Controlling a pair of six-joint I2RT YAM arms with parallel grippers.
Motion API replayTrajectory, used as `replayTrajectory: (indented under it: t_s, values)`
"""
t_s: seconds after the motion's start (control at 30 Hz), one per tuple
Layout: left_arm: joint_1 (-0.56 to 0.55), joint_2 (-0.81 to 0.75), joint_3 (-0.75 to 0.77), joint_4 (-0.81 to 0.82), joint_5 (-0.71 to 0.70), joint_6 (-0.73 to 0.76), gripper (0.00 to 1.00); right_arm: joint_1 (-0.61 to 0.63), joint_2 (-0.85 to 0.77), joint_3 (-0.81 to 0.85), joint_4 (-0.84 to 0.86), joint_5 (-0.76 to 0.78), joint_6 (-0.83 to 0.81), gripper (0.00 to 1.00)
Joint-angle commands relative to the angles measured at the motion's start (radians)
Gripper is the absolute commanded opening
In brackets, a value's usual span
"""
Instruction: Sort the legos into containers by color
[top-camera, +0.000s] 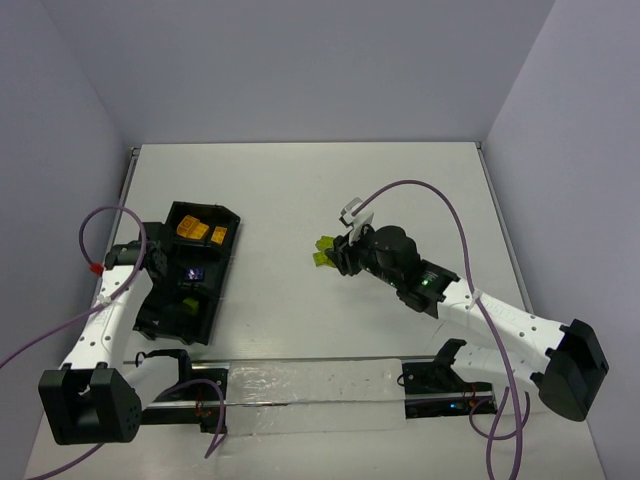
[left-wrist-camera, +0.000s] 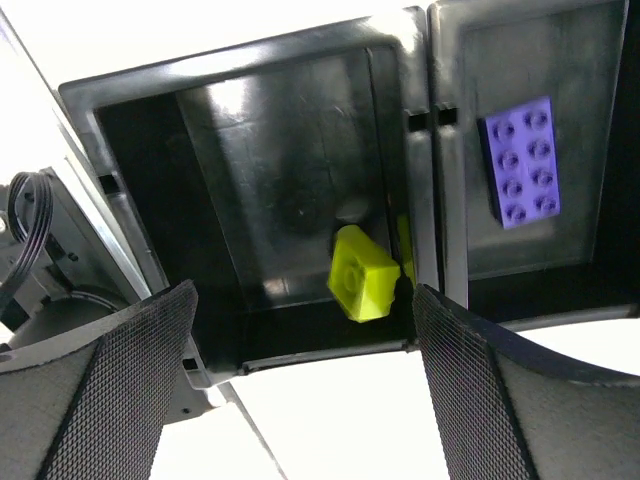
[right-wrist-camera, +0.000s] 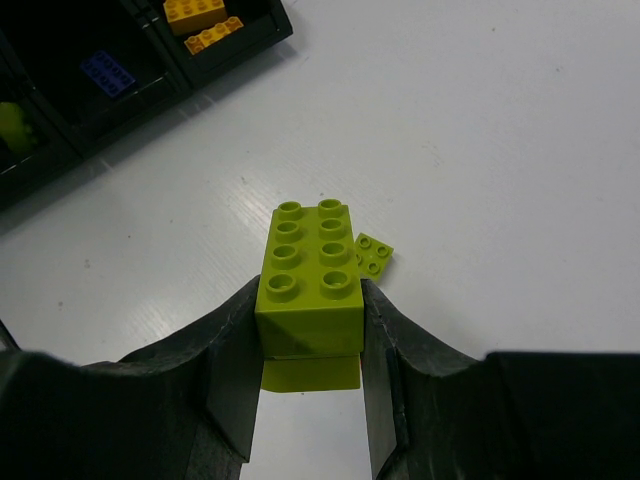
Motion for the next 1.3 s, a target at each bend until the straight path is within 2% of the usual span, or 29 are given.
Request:
replayTrajectory:
  t_s: [0.0,0.1,0.23,0.3,0.43,0.57,0.63,0.7,0.77,0.8,0.9,1.07,1.27]
  values:
    - [0.006,-0.003,0.061,0.066,0.048,0.142,0.95,-0.009,0.002,0.042,0.002,0.023,0.036,0.01]
    - [-0.011,-0.016,0.115,0.164,0.127,0.311,0.89,-0.011,0.014,0.08,-0.031,0.065,0.074,0.0]
    - [-0.044,-0.102,0.143,0.327,0.276,0.485,0.86,-0.026,0.048,0.165,-0.136,0.082,0.137,0.0]
    - [-0.061,-0.157,0.158,0.436,0.455,0.606,0.84,-0.05,0.099,0.228,-0.208,0.047,0.215,0.0]
    - [-0.089,-0.145,0.174,0.465,0.603,0.682,0.81,-0.069,0.17,0.316,-0.285,-0.009,0.323,0.0]
    - [-0.171,-0.124,0.155,0.516,0.743,0.697,0.78,-0.068,0.263,0.435,-0.39,-0.032,0.431,0.0]
    - [-0.219,-0.131,0.144,0.571,0.759,0.677,0.79,-0.068,0.288,0.486,-0.431,-0.028,0.469,0.0]
    - [-0.295,-0.131,0.136,0.616,0.74,0.64,0.86,-0.074,0.308,0.522,-0.474,0.023,0.565,0.0]
    - [-0.361,-0.122,0.127,0.65,0.745,0.617,0.89,-0.092,0.341,0.551,-0.497,-0.011,0.623,0.0]
    - [-0.363,-0.116,0.123,0.67,0.746,0.602,0.89,-0.095,0.356,0.565,-0.506,-0.021,0.644,0.0]
    - [-0.464,-0.099,0.105,0.739,0.73,0.55,0.89,-0.091,0.392,0.597,-0.521,-0.013,0.721,0.0]
    - [-0.56,-0.078,0.082,0.835,0.68,0.471,0.88,-0.088,0.392,0.576,-0.498,0.05,0.845,0.0]
    - [-0.623,-0.021,0.076,0.904,0.63,0.437,0.86,-0.088,0.399,0.591,-0.498,0.051,0.855,0.0]
